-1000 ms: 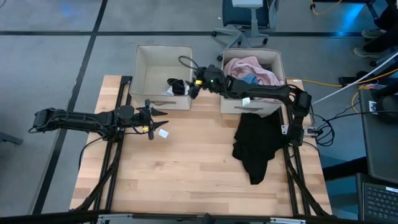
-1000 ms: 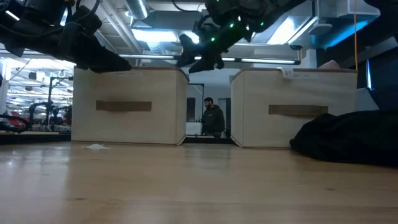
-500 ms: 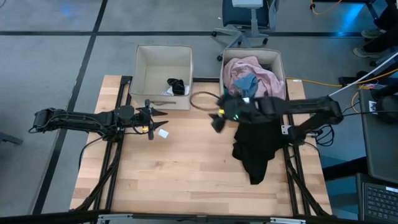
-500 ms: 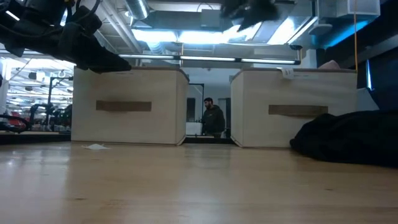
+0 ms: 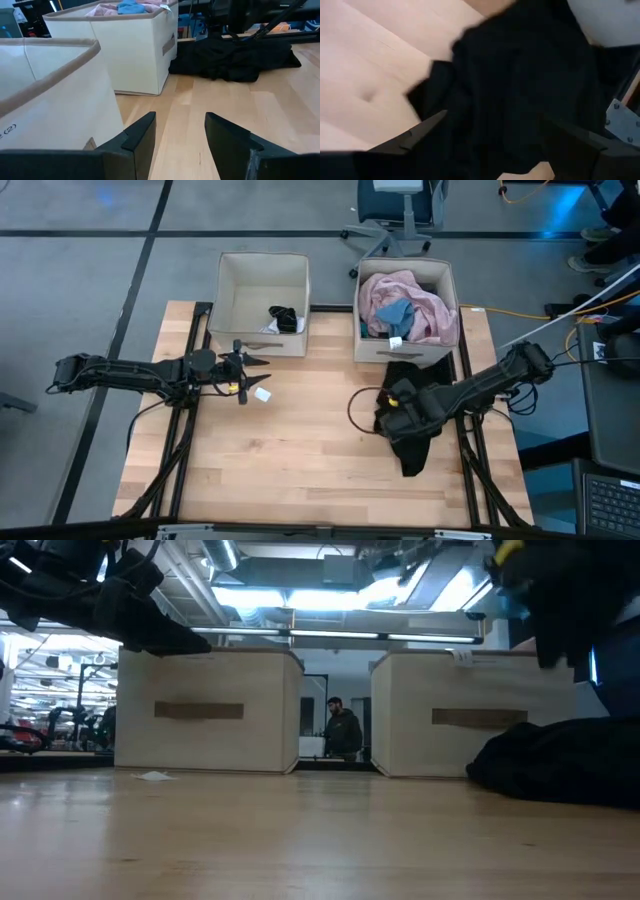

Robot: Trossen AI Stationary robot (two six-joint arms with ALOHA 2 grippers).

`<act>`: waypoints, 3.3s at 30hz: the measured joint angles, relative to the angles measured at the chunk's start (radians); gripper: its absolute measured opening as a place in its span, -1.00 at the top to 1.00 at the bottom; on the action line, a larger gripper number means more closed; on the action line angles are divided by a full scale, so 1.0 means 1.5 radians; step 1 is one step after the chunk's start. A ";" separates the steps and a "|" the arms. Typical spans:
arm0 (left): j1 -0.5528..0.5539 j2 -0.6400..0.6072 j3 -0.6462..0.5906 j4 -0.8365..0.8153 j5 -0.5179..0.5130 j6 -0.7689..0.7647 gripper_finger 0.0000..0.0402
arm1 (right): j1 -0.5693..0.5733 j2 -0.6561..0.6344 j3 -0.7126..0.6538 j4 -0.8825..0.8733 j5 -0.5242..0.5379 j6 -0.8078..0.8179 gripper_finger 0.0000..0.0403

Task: Sort clothes
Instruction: Put the black shirt into the left laundry organizer

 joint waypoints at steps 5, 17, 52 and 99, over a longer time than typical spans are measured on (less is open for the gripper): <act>0.000 0.000 0.000 0.000 0.000 -0.001 0.19 | 0.001 0.000 -0.105 0.083 0.000 0.007 -0.47; 0.001 0.000 0.000 0.000 0.000 -0.001 0.19 | 0.001 -0.003 -0.359 0.364 0.003 0.017 -0.47; 0.001 0.000 0.000 0.000 -0.001 -0.005 0.19 | 0.001 0.005 -0.414 0.934 0.124 -0.337 0.80; 0.000 0.000 0.000 0.000 -0.001 -0.027 0.19 | -0.523 0.270 0.357 1.171 -0.128 -1.181 0.80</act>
